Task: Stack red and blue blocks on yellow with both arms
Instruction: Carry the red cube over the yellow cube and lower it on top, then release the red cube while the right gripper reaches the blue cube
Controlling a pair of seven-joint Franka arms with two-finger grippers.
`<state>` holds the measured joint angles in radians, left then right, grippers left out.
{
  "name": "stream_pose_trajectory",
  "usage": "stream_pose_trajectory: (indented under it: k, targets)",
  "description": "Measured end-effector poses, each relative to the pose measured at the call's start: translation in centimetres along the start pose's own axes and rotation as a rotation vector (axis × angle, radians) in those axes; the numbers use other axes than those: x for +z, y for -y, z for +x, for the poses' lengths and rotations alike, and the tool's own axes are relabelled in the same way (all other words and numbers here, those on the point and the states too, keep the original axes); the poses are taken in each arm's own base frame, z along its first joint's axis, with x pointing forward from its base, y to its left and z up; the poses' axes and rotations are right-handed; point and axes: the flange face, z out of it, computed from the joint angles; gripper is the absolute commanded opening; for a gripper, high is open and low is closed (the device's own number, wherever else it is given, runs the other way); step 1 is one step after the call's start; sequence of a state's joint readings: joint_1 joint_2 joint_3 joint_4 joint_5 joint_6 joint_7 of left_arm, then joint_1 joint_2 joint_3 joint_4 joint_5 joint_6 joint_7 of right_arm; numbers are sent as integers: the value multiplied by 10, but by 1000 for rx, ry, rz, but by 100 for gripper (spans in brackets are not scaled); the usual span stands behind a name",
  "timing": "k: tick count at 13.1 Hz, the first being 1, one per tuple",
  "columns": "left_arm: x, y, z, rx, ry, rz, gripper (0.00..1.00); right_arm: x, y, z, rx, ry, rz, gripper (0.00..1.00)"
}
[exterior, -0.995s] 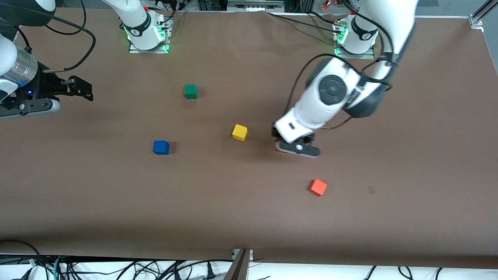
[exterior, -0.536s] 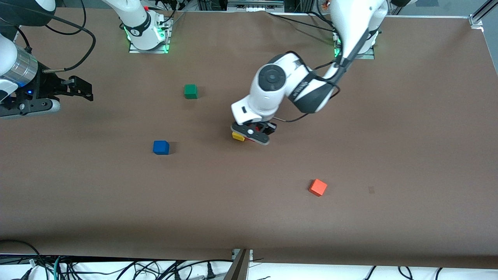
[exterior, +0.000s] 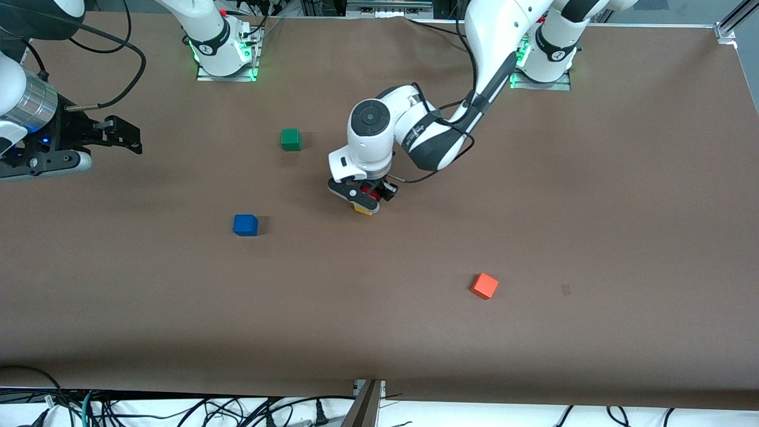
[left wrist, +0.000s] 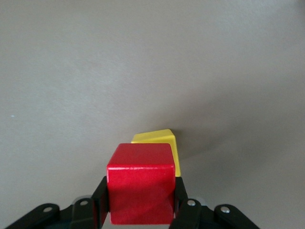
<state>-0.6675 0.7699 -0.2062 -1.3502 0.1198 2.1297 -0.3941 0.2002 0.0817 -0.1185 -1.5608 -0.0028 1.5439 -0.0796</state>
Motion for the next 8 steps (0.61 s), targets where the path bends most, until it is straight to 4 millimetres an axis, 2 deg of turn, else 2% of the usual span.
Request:
stream_pose_trajectory:
  k: [5, 8]
  targets:
    - [12, 8, 13, -18, 8, 8, 2, 1, 2, 1, -3, 1, 0, 100]
    - [21, 5, 12, -14, 22, 11, 3, 6, 2, 5, -3, 3, -2, 100]
